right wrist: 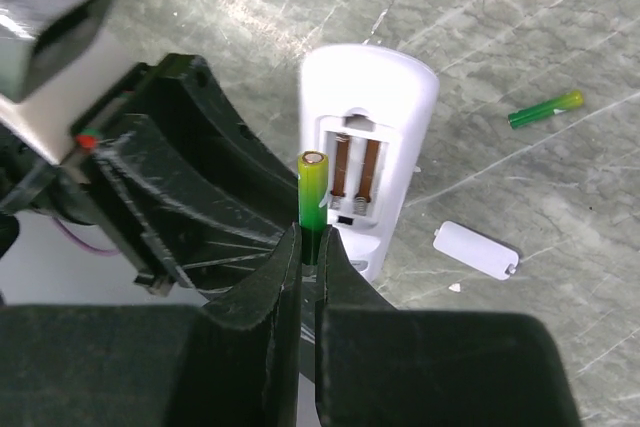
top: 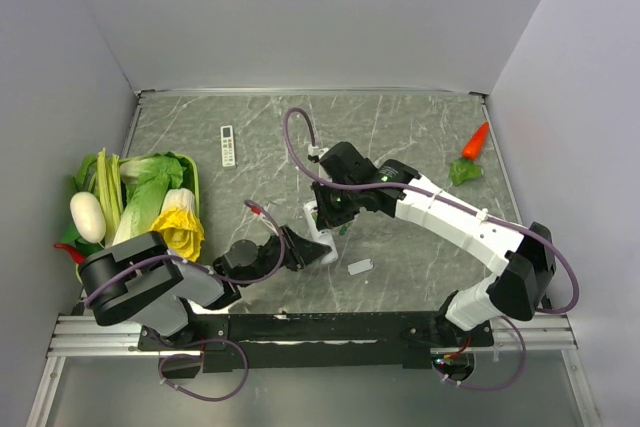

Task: Load the batteries into the remote control

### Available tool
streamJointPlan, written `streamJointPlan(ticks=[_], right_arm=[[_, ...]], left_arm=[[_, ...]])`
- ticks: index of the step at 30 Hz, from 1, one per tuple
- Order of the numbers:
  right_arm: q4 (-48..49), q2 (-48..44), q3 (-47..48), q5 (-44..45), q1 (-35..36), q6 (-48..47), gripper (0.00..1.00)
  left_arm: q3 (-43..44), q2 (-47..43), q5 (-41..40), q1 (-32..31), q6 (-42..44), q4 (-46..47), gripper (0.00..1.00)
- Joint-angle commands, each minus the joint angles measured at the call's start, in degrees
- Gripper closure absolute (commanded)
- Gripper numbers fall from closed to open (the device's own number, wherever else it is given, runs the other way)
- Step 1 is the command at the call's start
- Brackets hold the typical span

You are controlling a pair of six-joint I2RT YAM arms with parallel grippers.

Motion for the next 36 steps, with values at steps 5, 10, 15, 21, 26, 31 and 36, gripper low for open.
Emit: streamJointPlan(ticks=[5, 10, 15, 21, 26, 31, 36], right_arm=[[-1.4, 1.03, 1.74, 1.54, 0.28, 0.96, 0.96], [-2.19, -0.03, 0.68, 2.87, 0.28, 1.32, 0.96], [-1.05, -0.2, 0.07, 1.64, 0.36, 1.67, 0.96], [-0.26, -0.12, 0.77, 1.37, 0.54, 1.76, 0.94], [0.01, 0.32, 1.38, 1.81, 0.54, 1.76, 0.91], [0.62, 1.11, 1.39, 2.43, 0.45, 2.02, 0.91], [2.46, 0.76, 0.68, 3.04, 0.54, 2.55, 0.9]], left_arm=[[1.03, -1.17, -0.34, -0.95, -0.25, 18.55, 0.98], [0.85, -4.07, -2.18, -1.04, 1.33, 15.56, 0.98], [1.03, -4.42, -2.1, -1.21, 1.77, 15.47, 0.98], [1.99, -3.81, -1.13, -1.92, 1.95, 15.73, 0.98], [2.35, -3.28, -1.13, -2.53, 1.78, 17.23, 0.98], [2.7, -3.9, -1.13, -3.15, 2.56, 16.97, 0.98], [2.96, -5.21, -1.13, -3.85, 3.27, 16.09, 0.98]])
